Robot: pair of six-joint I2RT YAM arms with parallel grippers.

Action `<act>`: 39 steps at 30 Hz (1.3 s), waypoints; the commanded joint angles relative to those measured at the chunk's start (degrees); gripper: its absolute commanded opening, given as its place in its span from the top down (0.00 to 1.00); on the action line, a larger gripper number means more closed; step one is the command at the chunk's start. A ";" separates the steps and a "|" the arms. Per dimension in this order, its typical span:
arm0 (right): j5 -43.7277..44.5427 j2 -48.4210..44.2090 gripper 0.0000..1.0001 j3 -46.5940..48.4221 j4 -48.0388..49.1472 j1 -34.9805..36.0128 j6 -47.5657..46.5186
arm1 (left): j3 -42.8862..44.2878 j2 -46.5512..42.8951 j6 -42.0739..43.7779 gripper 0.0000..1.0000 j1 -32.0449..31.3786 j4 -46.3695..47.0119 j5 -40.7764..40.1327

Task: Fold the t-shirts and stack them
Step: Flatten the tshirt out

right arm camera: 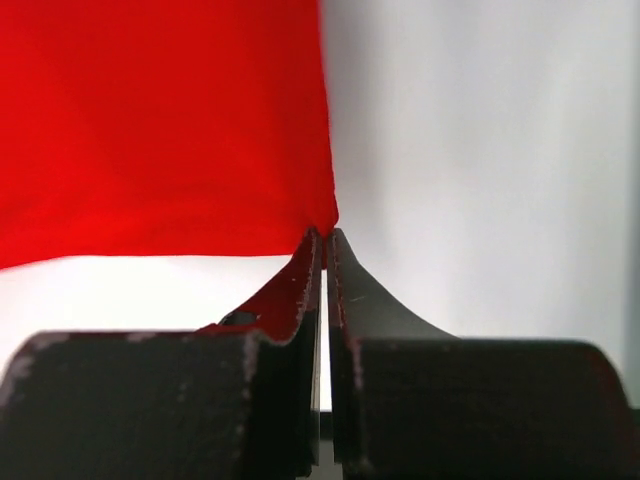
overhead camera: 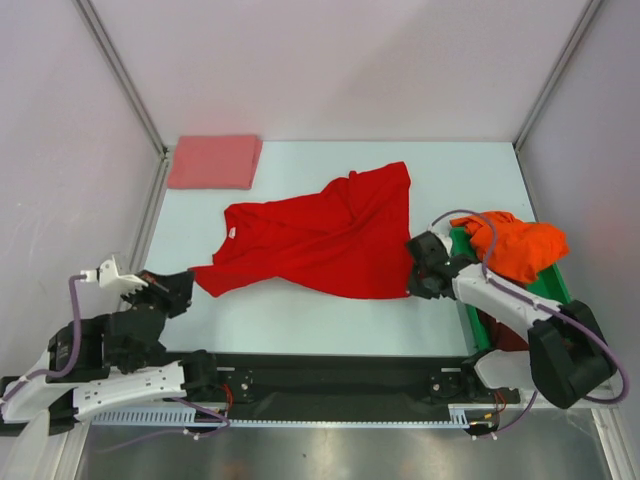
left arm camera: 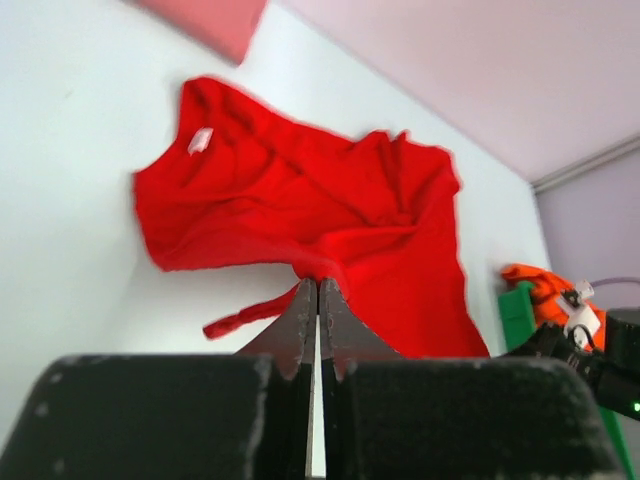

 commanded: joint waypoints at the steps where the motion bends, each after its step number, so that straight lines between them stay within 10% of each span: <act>1: 6.10 -6.70 1.00 11.57 -7.37 -0.47 -6.59 | 2.56 -2.42 20.73 1.00 0.31 19.75 -2.25; 7: 10.15 -12.69 1.00 34.21 -13.18 -1.79 -17.13 | 3.87 0.02 67.64 1.00 0.22 58.93 4.15; 13: 9.89 -13.22 1.00 58.39 -17.22 -1.52 -24.95 | 19.50 7.58 84.66 1.00 0.31 65.42 19.61; 26: 8.67 -8.12 1.00 86.83 -12.23 -1.44 -37.45 | 62.30 28.76 98.48 0.99 1.01 63.21 37.12; 39: 3.58 -13.65 1.00 84.46 -12.74 -1.35 -37.81 | 68.22 32.91 96.65 1.00 1.01 58.12 42.65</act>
